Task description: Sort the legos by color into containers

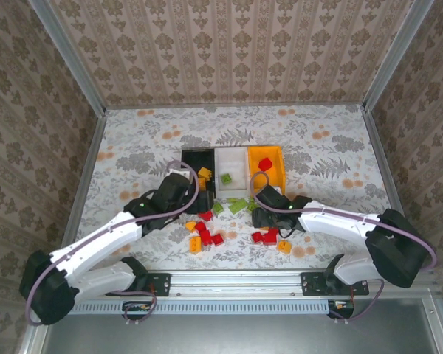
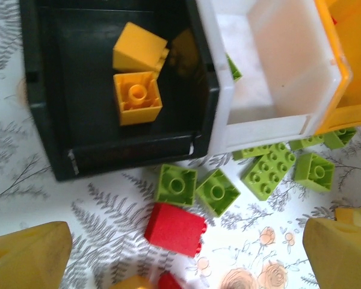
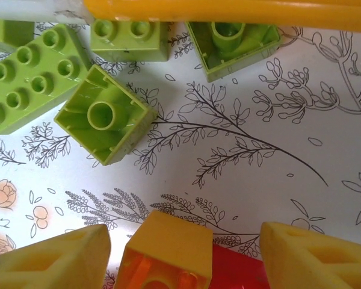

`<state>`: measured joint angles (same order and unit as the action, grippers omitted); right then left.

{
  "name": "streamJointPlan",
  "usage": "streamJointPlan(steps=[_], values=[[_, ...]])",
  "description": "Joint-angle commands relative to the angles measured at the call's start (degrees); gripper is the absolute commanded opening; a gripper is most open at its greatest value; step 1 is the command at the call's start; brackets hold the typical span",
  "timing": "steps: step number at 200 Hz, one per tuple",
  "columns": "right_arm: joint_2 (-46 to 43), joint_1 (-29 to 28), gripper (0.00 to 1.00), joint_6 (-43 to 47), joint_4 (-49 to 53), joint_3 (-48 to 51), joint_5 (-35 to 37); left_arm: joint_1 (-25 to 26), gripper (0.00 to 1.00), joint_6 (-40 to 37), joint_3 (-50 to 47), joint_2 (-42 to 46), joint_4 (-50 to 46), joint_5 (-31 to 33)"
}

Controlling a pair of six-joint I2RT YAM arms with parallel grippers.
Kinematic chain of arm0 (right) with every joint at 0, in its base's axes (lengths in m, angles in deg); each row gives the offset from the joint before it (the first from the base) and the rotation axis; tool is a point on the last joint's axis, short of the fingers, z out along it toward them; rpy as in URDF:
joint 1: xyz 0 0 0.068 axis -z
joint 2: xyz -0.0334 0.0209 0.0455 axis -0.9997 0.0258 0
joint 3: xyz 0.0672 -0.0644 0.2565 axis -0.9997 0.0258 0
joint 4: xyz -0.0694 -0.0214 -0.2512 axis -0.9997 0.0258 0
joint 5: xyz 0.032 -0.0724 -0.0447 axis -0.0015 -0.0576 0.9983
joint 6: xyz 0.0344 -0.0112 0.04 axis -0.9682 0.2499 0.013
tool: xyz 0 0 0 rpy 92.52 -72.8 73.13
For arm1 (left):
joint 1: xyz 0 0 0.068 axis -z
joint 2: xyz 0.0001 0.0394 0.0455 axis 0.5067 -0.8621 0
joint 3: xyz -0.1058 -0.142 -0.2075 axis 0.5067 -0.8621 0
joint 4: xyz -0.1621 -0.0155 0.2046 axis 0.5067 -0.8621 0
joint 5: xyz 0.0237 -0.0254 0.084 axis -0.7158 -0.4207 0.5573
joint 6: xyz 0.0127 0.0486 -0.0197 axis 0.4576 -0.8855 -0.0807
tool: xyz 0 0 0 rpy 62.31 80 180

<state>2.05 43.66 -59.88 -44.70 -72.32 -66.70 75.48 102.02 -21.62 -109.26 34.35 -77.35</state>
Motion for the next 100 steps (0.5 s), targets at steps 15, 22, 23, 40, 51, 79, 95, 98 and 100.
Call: streamJointPlan(steps=[15, 22, 23, 40, 51, 79, 95, 98, 100], values=[[2.91, -0.75, 0.55, -0.32, 1.07, -1.8, 1.08, 0.24, 1.0, 3.13, -1.75, 5.3, -2.92, 3.62], [3.23, -0.95, 0.51, -0.34, 1.13, -1.85, 1.03, 0.31, 1.0, 3.11, -1.92, 5.82, -3.26, 3.91], [3.28, -0.94, 0.51, -0.34, 1.12, -1.89, 1.04, 0.27, 1.0, 3.11, -1.94, 5.84, -3.28, 4.0], [3.26, -1.43, 0.42, -0.33, 0.89, -1.93, 0.79, 0.2, 1.0, 3.12, -2.27, 7.07, -4.21, 5.03], [2.58, -1.78, 0.37, -0.41, 0.62, -2.09, 0.94, 0.05, 1.0, 2.84, -2.41, 7.73, -4.69, 5.55], [-1.51, -2.26, 0.28, 1.07, 1.26, -4.27, 1.1, -0.31, 1.0, 2.53, -2.93, 9.01, -6.05, 5.69], [-3.37, -2.51, 0.26, 2.98, 1.9, -6.92, 0.32, -0.31, 1.0, 2.8, -3.75, 10.17, -6.79, 5.84], [-3.5, -2.51, 0.26, 3.3, 1.93, -7.52, 0.06, -0.3, 1.0, 2.84, -4.05, 10.48, -6.89, 5.8], [-3.59, -2.47, 0.26, 3.59, 1.92, -7.97, -0.09, -0.3, 1.0, 2.91, -4.13, 10.71, -6.97, 5.84]])
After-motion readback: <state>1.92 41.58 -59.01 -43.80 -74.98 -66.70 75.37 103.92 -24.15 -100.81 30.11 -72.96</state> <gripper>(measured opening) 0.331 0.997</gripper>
